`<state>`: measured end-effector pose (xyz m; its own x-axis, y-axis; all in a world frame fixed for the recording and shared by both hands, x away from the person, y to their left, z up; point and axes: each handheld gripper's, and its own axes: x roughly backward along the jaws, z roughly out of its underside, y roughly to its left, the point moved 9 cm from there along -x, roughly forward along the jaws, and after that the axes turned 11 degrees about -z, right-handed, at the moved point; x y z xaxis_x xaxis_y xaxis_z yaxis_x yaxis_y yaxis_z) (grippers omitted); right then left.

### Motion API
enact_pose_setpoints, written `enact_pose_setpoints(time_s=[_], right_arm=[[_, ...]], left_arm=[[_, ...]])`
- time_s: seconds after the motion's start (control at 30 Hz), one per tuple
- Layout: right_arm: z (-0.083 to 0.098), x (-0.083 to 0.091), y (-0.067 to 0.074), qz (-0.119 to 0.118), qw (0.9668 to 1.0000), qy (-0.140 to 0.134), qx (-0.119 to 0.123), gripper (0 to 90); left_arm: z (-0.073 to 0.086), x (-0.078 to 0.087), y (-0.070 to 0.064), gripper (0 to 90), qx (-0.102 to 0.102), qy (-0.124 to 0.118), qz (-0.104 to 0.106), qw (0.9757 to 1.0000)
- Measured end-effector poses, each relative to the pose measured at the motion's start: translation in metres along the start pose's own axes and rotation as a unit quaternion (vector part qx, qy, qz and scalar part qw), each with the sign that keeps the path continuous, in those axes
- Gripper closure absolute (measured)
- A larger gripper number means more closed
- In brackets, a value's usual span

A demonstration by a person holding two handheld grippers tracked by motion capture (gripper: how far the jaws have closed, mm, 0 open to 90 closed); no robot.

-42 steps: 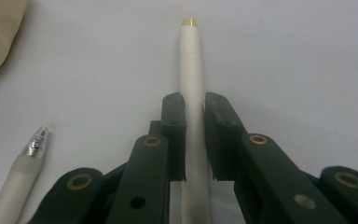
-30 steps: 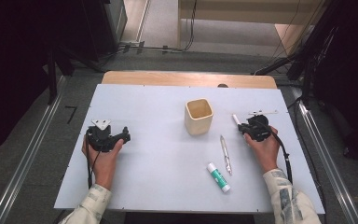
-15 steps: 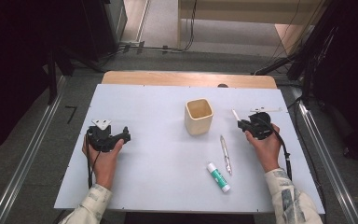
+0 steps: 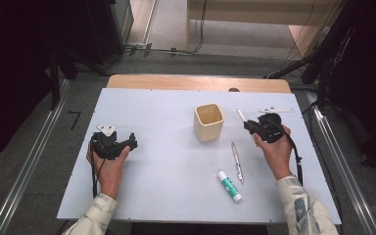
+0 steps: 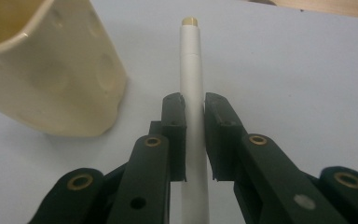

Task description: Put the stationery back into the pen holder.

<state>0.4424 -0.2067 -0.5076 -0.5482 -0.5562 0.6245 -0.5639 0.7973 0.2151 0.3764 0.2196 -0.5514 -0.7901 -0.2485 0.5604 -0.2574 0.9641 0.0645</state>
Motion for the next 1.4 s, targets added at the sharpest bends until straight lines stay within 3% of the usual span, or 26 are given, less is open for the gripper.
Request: enact_pose_setpoints(time_s=[0.6,1.4], right_arm=[[-0.041,0.006,0.032,-0.020,0.9989,-0.032,0.028,76.9],[-0.073,-0.008,0.064,-0.039,0.9976,-0.031,0.049,76.9]], left_arm=[[-0.001,0.005,-0.002,9.4,0.000,-0.004,0.009,1.0000],[-0.002,0.005,-0.001,9.4,0.003,-0.006,0.010,0.9999]])
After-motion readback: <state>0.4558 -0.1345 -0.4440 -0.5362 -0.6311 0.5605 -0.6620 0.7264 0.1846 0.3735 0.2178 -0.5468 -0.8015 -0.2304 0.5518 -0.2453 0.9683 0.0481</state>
